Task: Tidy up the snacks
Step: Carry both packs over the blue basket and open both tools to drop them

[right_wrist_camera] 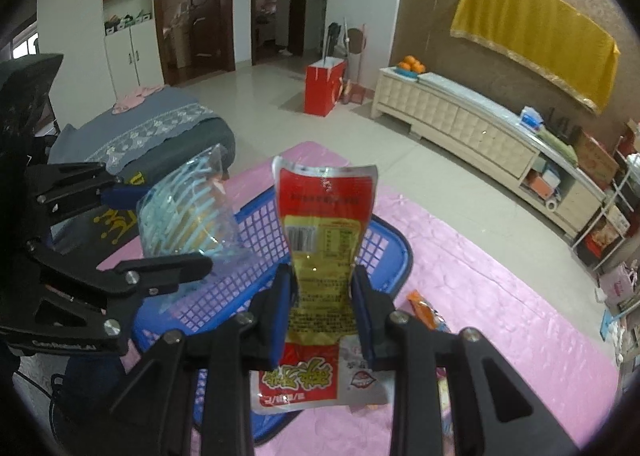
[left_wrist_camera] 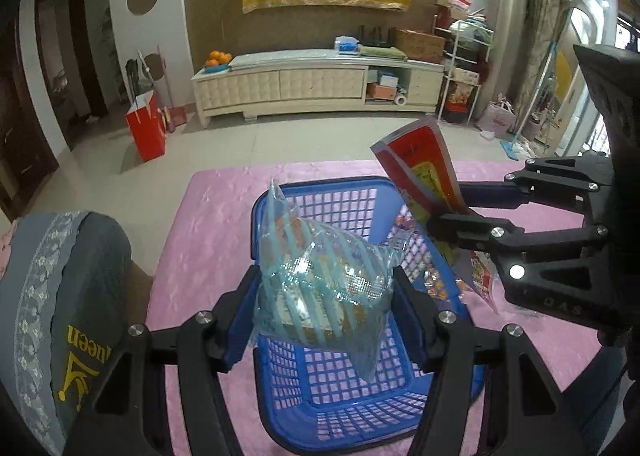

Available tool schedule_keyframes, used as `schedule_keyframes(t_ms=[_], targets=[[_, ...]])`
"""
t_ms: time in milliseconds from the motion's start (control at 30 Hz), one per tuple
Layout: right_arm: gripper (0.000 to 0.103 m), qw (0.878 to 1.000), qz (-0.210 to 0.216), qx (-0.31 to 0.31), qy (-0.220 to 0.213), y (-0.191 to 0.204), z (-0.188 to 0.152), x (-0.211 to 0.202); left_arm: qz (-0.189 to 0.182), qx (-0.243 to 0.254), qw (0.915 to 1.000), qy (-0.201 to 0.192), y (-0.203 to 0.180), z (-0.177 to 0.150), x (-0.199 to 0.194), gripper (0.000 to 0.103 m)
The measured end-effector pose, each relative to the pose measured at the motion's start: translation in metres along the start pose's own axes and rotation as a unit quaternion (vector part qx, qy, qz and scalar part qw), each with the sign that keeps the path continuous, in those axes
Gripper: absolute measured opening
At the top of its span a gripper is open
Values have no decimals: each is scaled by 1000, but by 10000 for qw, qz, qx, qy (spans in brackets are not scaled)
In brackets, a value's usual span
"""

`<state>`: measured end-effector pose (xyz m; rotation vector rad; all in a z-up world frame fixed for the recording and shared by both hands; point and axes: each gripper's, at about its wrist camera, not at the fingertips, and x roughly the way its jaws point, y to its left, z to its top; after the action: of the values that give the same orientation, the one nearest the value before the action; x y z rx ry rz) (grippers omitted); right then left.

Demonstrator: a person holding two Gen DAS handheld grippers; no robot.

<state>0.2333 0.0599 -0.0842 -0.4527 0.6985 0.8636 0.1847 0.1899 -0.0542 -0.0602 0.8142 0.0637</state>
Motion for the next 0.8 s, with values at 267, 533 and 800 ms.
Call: schedule_keyframes(t_ms=[267,533,800], targets=[[34,9995,90,-171,257,4,3,31,-9,-89,9998,178,8,-1,22,60],[75,9991,-105,-409,58,5,9,50,-17,-177,9994,282,15,-4,32,60],[96,9982,-540,-235,-57,-5,5,30,-41,-113,9995,291,7,-5,29,60]])
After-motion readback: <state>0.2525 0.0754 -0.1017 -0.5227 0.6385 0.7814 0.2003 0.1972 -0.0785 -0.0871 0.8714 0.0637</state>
